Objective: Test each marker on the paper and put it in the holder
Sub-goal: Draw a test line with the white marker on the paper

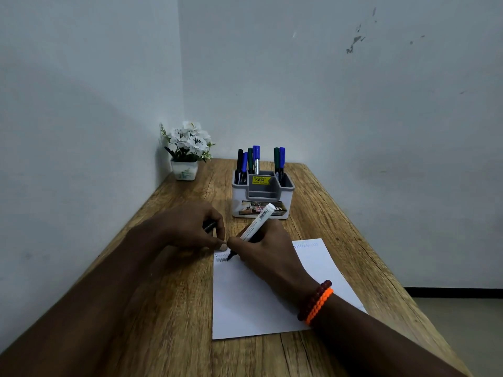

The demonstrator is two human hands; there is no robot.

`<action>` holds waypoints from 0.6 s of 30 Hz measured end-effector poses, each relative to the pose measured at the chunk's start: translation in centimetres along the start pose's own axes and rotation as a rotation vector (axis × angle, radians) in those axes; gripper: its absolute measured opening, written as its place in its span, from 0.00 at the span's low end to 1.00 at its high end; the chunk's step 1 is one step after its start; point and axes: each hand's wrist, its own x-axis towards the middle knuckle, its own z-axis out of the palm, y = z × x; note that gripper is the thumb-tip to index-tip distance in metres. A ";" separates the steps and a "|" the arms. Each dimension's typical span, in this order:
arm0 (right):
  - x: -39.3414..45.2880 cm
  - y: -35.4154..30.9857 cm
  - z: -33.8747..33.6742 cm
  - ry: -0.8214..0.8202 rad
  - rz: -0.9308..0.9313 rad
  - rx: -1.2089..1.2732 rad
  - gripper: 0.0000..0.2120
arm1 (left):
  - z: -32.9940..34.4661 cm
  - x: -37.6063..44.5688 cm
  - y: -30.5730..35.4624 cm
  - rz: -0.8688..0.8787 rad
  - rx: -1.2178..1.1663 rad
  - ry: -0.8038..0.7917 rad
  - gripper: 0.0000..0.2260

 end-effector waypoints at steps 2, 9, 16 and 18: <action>0.1 0.1 0.0 0.015 -0.004 -0.016 0.16 | -0.1 -0.1 0.2 0.000 0.008 -0.003 0.08; 0.1 0.2 0.0 0.016 0.006 -0.029 0.16 | -0.1 -0.1 0.2 0.002 0.008 -0.003 0.08; 0.3 0.5 0.0 0.029 0.011 -0.023 0.16 | -0.1 -0.2 0.3 0.002 -0.012 0.001 0.09; 0.3 0.5 0.0 0.032 0.006 -0.023 0.17 | -0.1 -0.2 0.3 -0.004 -0.011 0.002 0.10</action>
